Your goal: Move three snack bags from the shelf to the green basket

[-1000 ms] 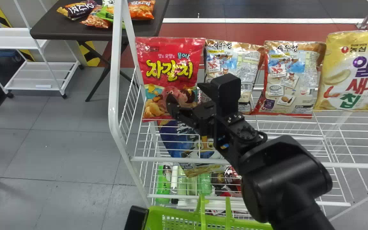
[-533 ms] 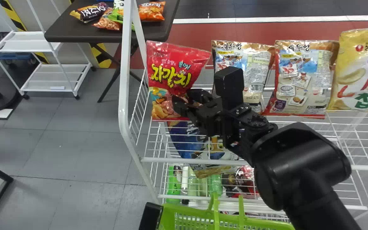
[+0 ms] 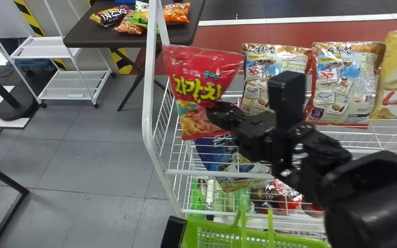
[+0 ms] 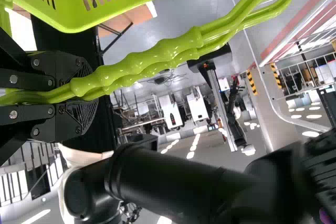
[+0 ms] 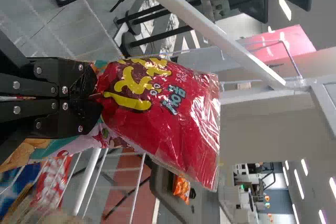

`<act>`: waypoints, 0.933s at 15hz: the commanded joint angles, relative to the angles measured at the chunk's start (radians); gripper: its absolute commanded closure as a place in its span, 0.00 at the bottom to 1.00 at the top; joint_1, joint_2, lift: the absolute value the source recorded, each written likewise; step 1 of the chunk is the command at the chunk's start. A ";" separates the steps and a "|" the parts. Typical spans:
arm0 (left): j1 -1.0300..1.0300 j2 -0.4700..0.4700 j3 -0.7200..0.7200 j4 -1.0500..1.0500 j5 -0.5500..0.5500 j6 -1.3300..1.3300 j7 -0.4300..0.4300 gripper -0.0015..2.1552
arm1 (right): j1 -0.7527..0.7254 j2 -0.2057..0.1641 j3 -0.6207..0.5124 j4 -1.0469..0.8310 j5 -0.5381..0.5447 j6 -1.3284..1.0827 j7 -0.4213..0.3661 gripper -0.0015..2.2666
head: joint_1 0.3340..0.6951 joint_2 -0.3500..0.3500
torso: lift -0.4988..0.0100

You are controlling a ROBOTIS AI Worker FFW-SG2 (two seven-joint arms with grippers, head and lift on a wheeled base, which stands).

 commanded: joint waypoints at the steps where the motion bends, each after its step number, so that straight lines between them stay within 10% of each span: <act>1: -0.006 0.000 -0.005 0.000 -0.001 0.000 0.002 0.87 | 0.085 -0.069 -0.077 -0.167 -0.008 0.145 0.001 0.94 | 1.00 0.57 | 0.89; 7: -0.018 -0.014 -0.019 -0.003 0.001 0.000 0.020 0.87 | 0.327 -0.186 -0.439 -0.552 -0.206 0.553 0.027 0.94 | 1.00 0.11 | 0.89; 11: -0.020 -0.020 -0.039 -0.008 -0.002 -0.015 0.043 0.87 | 0.410 -0.175 -0.619 -0.712 -0.256 0.828 0.101 0.94 | 1.00 0.00 | 0.89; 14: -0.020 -0.021 -0.037 -0.011 -0.002 -0.037 0.063 0.87 | 0.410 -0.074 -0.748 -0.773 -0.267 0.828 0.238 0.94 | 1.00 0.00 | 0.89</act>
